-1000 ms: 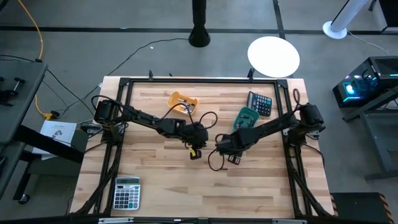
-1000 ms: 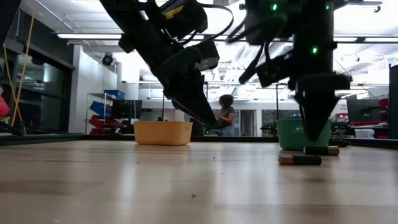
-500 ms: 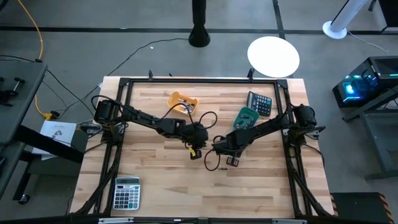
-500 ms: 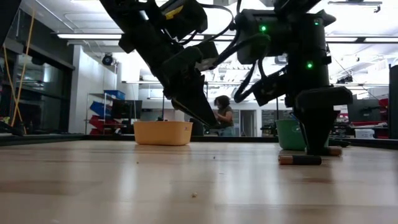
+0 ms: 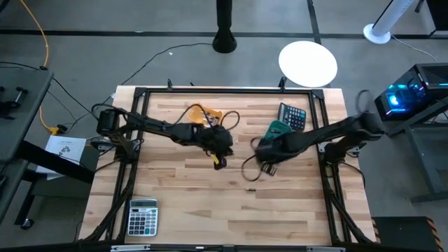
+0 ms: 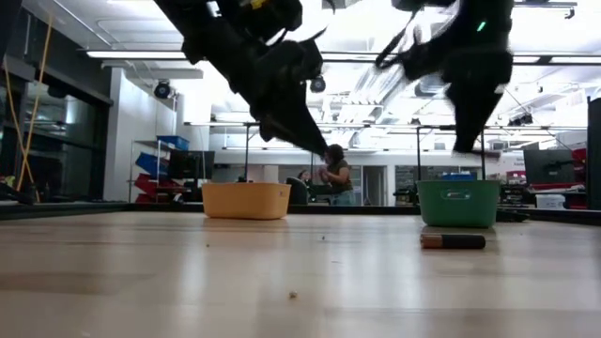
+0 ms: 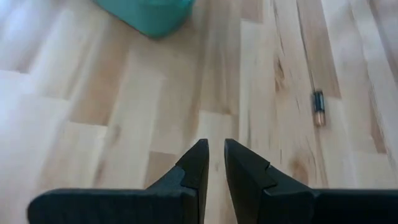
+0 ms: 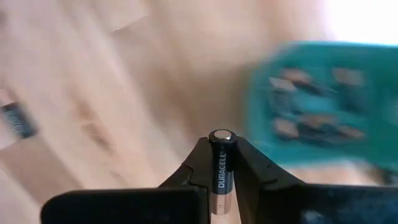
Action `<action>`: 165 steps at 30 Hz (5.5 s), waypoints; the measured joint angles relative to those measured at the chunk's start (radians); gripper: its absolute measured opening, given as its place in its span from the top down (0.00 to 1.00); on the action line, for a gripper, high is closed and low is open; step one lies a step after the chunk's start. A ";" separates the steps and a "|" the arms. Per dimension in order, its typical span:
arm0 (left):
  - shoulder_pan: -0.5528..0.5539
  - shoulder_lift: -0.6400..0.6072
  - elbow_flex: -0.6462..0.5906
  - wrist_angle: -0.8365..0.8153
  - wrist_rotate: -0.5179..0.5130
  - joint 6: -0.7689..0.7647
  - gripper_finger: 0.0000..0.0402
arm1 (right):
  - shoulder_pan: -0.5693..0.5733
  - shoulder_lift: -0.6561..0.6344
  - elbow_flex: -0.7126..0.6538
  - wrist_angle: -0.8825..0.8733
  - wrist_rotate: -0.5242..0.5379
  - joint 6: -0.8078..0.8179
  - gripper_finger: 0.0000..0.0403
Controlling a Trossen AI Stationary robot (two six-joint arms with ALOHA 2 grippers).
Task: Sort batteries
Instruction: Put the black battery into the blue bin, then adjust the bins on the table
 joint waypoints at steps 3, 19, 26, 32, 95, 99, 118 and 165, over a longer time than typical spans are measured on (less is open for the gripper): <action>0.026 -0.027 0.000 0.002 0.000 0.001 0.88 | -0.028 -0.101 -0.001 -0.094 0.106 0.084 0.95; 0.039 -0.025 0.000 -0.020 0.003 -0.042 0.88 | -0.259 -0.194 -0.002 -0.101 0.195 0.142 0.67; -0.001 -0.056 -0.001 -0.138 0.030 -0.036 0.88 | -0.169 -0.194 -0.002 0.031 -0.027 0.049 0.53; -0.054 -0.184 -0.129 0.016 0.029 -0.048 0.88 | 0.056 -0.144 -0.002 0.259 -0.152 0.001 0.52; 0.327 -0.580 -0.445 0.108 -0.191 -0.128 0.49 | -0.287 -0.352 -0.310 0.205 0.021 0.302 0.81; 0.351 -0.507 -0.445 0.147 -0.155 -0.156 0.50 | -0.319 -0.353 -0.311 0.218 0.022 0.303 0.70; 0.330 -0.150 -0.168 -0.049 -0.184 -0.156 1.00 | -0.340 -0.353 -0.311 0.228 0.013 0.257 0.56; 0.187 -0.068 -0.124 -0.375 -0.089 -0.325 1.00 | -0.339 -0.354 -0.311 0.281 0.014 0.249 0.56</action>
